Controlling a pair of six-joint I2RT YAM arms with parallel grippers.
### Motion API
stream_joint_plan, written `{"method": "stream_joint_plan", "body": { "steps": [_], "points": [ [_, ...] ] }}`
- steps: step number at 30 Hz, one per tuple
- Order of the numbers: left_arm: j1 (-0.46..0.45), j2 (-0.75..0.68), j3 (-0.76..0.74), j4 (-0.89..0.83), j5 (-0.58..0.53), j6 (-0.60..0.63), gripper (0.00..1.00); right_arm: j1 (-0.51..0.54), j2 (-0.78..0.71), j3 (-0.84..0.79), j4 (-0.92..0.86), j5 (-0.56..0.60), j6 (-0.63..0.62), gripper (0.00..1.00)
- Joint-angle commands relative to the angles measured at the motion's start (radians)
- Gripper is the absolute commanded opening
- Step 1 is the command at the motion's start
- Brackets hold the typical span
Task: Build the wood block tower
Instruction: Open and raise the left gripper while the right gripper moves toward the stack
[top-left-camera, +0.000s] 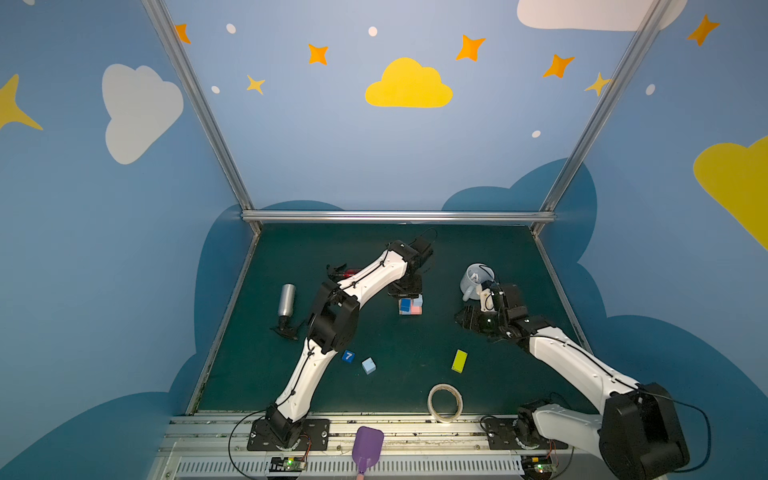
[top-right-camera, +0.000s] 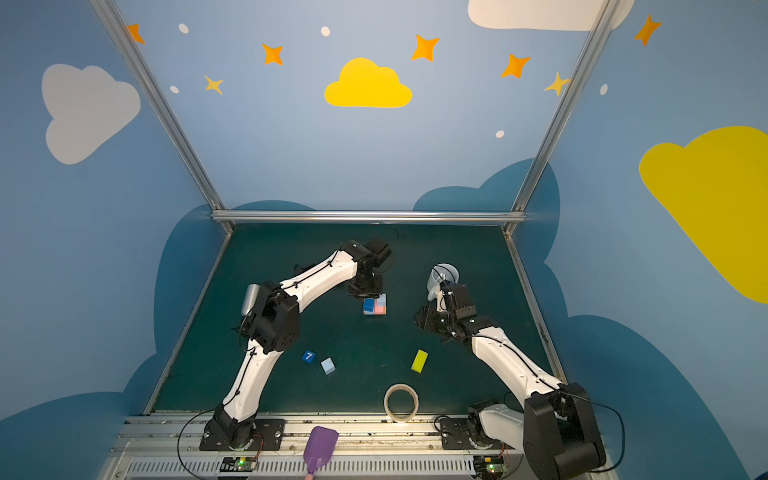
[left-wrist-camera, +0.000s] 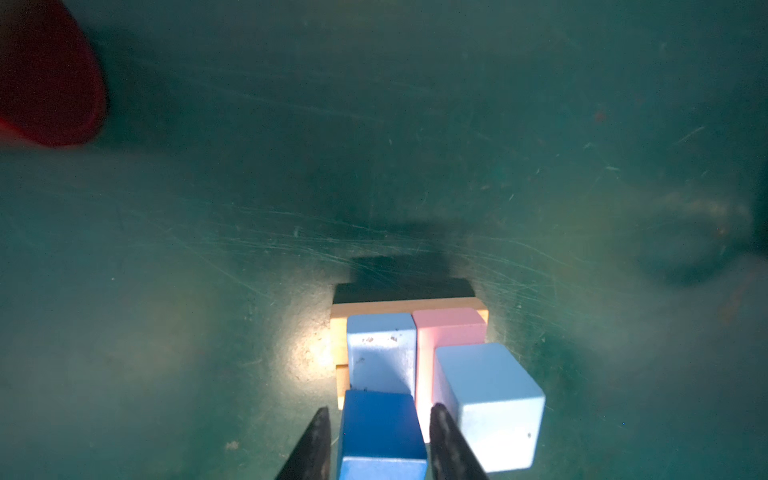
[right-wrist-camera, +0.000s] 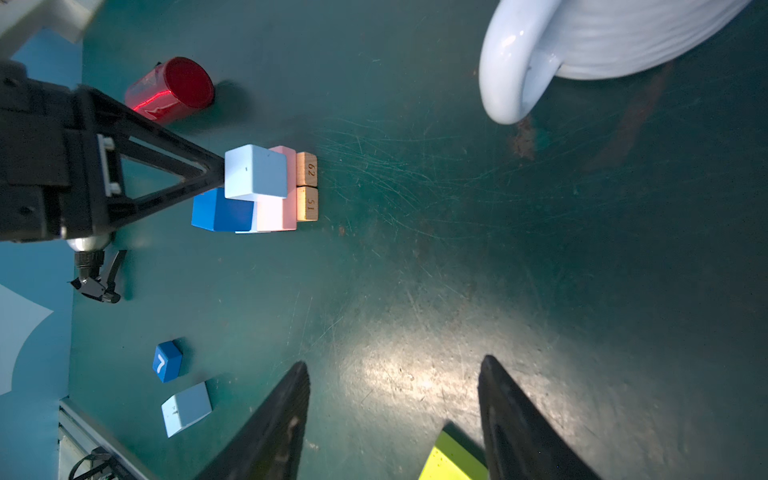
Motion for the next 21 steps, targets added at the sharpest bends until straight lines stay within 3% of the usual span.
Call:
{"method": "stream_joint_plan", "body": {
  "steps": [1, 13, 17, 21],
  "points": [
    [0.000, -0.015, 0.041, -0.032, -0.022, -0.004, 0.41, -0.003, -0.020, -0.010, -0.004, -0.012, -0.001, 0.63],
    [0.014, -0.115, 0.095, -0.082, -0.073, 0.048, 0.39, -0.002, -0.017, 0.052, -0.014, -0.044, -0.007, 0.63],
    [0.027, -0.262, -0.040, -0.017, -0.060, 0.109, 0.39, -0.001, 0.016, 0.105, -0.014, -0.069, -0.020, 0.63],
    [0.052, -0.444, -0.292, 0.108, -0.010, 0.149, 0.38, -0.001, 0.070, 0.163, 0.003, -0.099, -0.029, 0.63]
  ]
}}
